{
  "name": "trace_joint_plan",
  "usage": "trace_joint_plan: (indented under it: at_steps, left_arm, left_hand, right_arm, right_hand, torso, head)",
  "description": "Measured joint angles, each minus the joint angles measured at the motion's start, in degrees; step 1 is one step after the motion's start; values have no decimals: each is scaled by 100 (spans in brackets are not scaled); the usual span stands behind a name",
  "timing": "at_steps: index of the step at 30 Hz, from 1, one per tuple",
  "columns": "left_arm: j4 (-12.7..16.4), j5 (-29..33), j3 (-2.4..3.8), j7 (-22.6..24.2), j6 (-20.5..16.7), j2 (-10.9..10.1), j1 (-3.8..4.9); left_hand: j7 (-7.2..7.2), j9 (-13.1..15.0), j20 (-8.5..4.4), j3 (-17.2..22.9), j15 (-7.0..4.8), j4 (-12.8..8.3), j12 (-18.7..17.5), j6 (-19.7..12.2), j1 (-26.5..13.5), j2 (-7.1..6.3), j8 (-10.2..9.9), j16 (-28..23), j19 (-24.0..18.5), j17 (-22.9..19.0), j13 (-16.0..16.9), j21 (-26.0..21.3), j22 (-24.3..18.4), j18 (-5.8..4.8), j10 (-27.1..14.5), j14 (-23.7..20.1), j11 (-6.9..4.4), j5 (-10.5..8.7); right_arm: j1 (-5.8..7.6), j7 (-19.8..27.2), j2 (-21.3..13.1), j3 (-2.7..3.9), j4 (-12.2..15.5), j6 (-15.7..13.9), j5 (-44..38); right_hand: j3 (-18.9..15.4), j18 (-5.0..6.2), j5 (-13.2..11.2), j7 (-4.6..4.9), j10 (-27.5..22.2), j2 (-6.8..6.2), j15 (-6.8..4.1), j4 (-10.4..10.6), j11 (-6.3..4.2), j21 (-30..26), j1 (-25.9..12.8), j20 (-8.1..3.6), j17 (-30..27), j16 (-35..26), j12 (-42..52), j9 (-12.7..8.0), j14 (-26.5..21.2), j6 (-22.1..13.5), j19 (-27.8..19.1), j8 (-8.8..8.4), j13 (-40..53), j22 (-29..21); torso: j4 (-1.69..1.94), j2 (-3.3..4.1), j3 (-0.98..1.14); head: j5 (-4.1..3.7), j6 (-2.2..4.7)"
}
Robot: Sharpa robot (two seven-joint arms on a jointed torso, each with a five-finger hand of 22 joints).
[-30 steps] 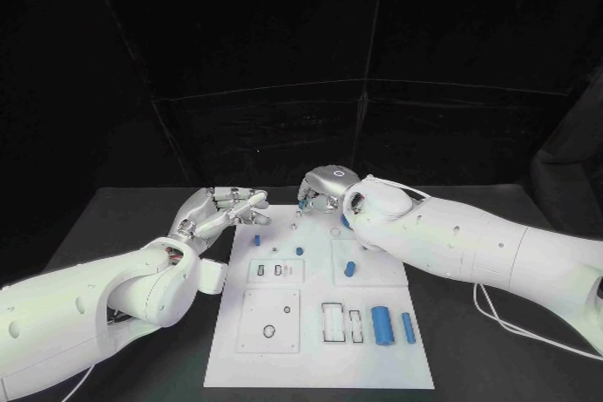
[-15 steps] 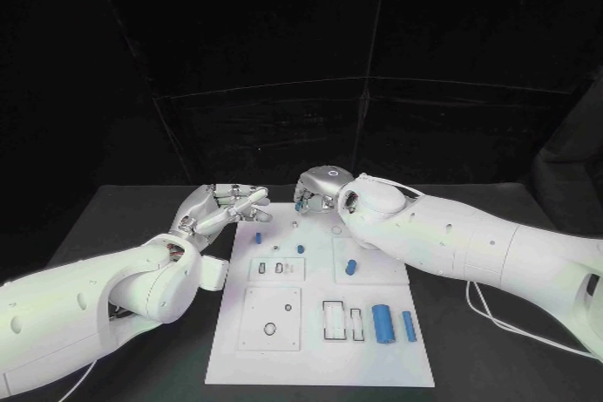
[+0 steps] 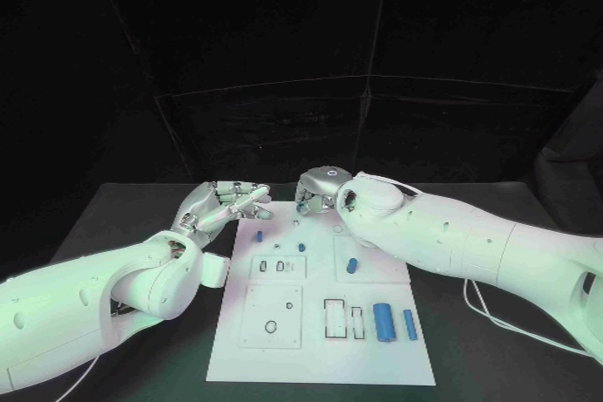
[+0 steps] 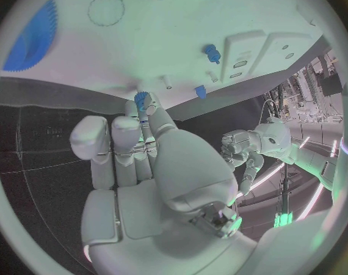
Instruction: Assemble the parts on the task board
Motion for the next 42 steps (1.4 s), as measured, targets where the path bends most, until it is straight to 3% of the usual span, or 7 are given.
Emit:
trace_joint_plan:
  at_steps: [11, 21, 25, 32, 37, 39, 42]
  left_arm:
    - [-5, 2, 0, -10, 46, -3, 8]
    - [-14, 3, 0, -35, 105, -6, 19]
    - [-18, 3, 0, -49, 130, -6, 21]
    - [-17, 4, 0, -76, 166, -35, 26]
    - [-20, 4, 0, -87, 192, -63, 28]
    - [-30, 4, -2, -89, 199, -66, 28]
    - [-61, 4, -2, -91, 211, -59, 28]
  left_hand:
    - [0, 0, 0, -2, 20, -2, 0, 0, -12, 12, -22, 0, 0, 9, -1, -23, -6, 0, 0, -20, 0, 0]
    - [0, 0, 0, -16, 20, -16, 0, 0, -25, 25, -22, 0, 0, 17, 4, -23, -11, 0, 0, -20, 0, 0]
    - [0, 0, 0, -16, 20, -16, -24, 0, -25, 25, -22, -22, 0, 27, 4, -23, -15, -1, 0, -20, 0, 0]
    - [0, 0, 0, -16, -2, -16, -24, 0, -25, 25, -22, -22, 0, 37, 4, -23, -16, -1, 0, -42, 0, 0]
    - [0, 0, 0, -16, -2, -16, -24, 0, -25, 25, -44, -22, 0, 44, 3, -46, -23, -1, 0, -42, 0, 0]
    - [0, 1, 0, -15, -1, -16, -24, 0, -16, 34, -44, -22, 0, 44, 3, -46, -23, -2, 0, -42, 0, 0]
    - [0, 1, 1, -15, -1, -16, -24, 0, -3, 48, -44, -22, 0, 44, 8, -46, -23, -1, 0, -42, 0, 0]
  right_arm:
    - [0, -130, 46, 0, -29, 75, -122]
    - [-1, -184, 57, -2, -53, 74, -181]
    - [-1, -198, -12, -2, 26, 44, -193]
    - [1, -214, -547, -2, 582, -96, -155]
    - [21, -289, -1281, -2, 1263, -187, 115]
    - [25, -331, -1482, -1, 1416, -201, 287]
    - [26, -416, -1739, -1, 1593, -201, 606]
  right_hand:
    - [0, 0, 41, 49, -96, -151, 21, 0, 50, 26, -155, 36, -14, 7, 0, 0, -21, -111, -36, -17, 0, 13]
    - [-152, 1, 52, 126, -391, -440, 62, 119, 143, 66, -484, 115, -67, 38, 0, -18, -62, -1041, -115, -39, 9, 6]
    - [-148, 0, 52, 133, -421, -438, 62, 122, 132, 66, -482, 114, -46, 76, 0, -16, -62, -1178, -114, -39, 24, -2]
    - [-92, -46, 234, 93, -137, -435, 60, 178, 80, 162, -478, 125, 146, 249, 155, 44, -60, -967, -79, 79, 90, 134]
    - [-102, -94, 352, 21, 690, -423, -25, 231, -82, 367, -467, -3, 539, 549, 587, 72, 20, -716, 123, 171, 331, 507]
    - [-160, -184, 422, -15, 1013, -521, -98, 288, -155, 454, -564, -43, 734, 689, 847, 58, 12, -749, 228, 171, 522, 669]
    - [-185, -183, 490, -84, 1241, -730, -116, 495, -196, 614, -773, -94, 1179, 990, 1322, 31, 11, -819, 381, 117, 961, 981]
  torso:
    - [-10, 0, -1]
    - [-13, 0, -1]
    - [-19, -1, 1]
    - [-53, -15, 2]
    - [-70, -24, 3]
    - [-81, -27, 3]
    - [-105, -33, 3]
  head:
    - [30, -20]
    - [29, -19]
    - [15, -18]
    - [3, 12]
    - [-9, 24]
    - [-16, 35]
    - [-19, 44]
